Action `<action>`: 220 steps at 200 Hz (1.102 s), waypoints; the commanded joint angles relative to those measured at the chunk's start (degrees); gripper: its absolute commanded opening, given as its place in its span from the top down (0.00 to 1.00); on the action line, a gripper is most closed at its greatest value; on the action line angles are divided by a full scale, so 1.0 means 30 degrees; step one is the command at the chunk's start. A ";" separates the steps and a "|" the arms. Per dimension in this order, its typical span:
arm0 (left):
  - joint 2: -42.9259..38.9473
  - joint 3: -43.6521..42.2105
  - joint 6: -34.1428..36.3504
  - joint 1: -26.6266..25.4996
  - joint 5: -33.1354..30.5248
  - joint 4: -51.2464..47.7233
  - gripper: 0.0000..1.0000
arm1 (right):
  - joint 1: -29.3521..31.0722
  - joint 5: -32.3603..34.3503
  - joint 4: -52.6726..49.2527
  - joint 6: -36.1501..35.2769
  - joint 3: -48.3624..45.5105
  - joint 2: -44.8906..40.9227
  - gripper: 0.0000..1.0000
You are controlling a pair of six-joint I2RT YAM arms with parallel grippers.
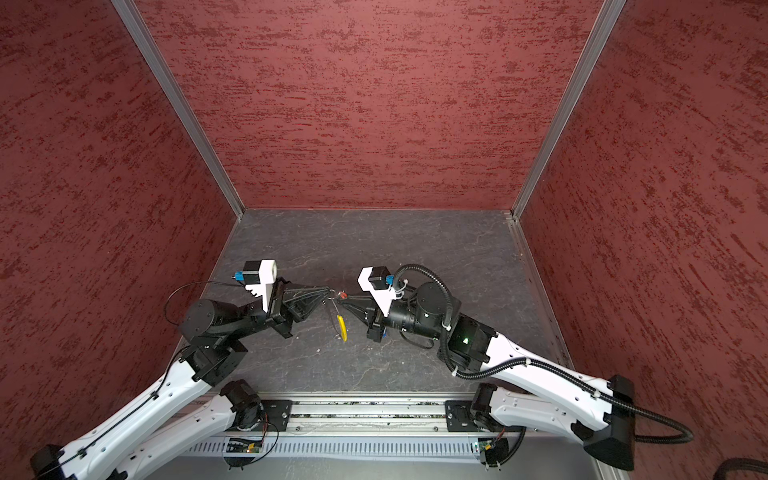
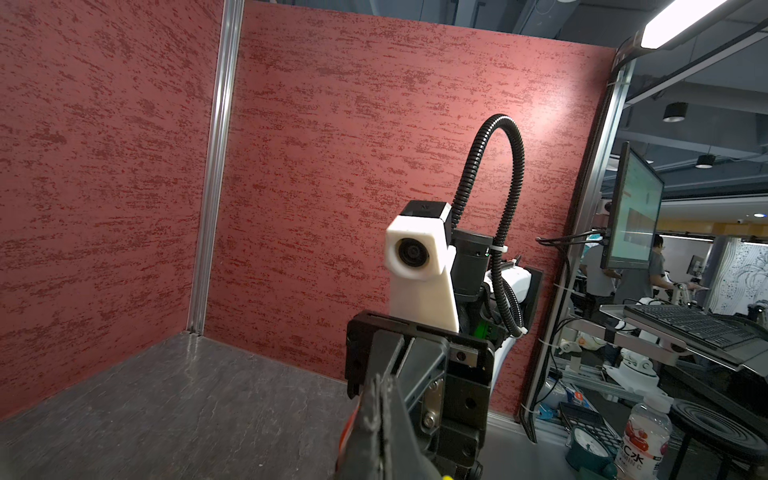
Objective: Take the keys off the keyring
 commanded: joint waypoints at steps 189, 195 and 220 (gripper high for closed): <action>0.0310 0.0566 -0.1212 0.0697 0.2564 0.0531 1.00 | 0.1826 0.2619 -0.2890 -0.1451 0.0499 -0.0590 0.68; 0.0256 0.0523 -0.1132 0.0712 0.2582 0.0384 1.00 | 0.1752 0.2782 -0.3187 -0.1505 0.0572 -0.0830 0.62; 0.0226 0.0531 -0.0990 0.0718 0.2784 0.0176 1.00 | 0.1191 0.2857 -0.3937 -0.1592 0.0564 -0.1858 0.51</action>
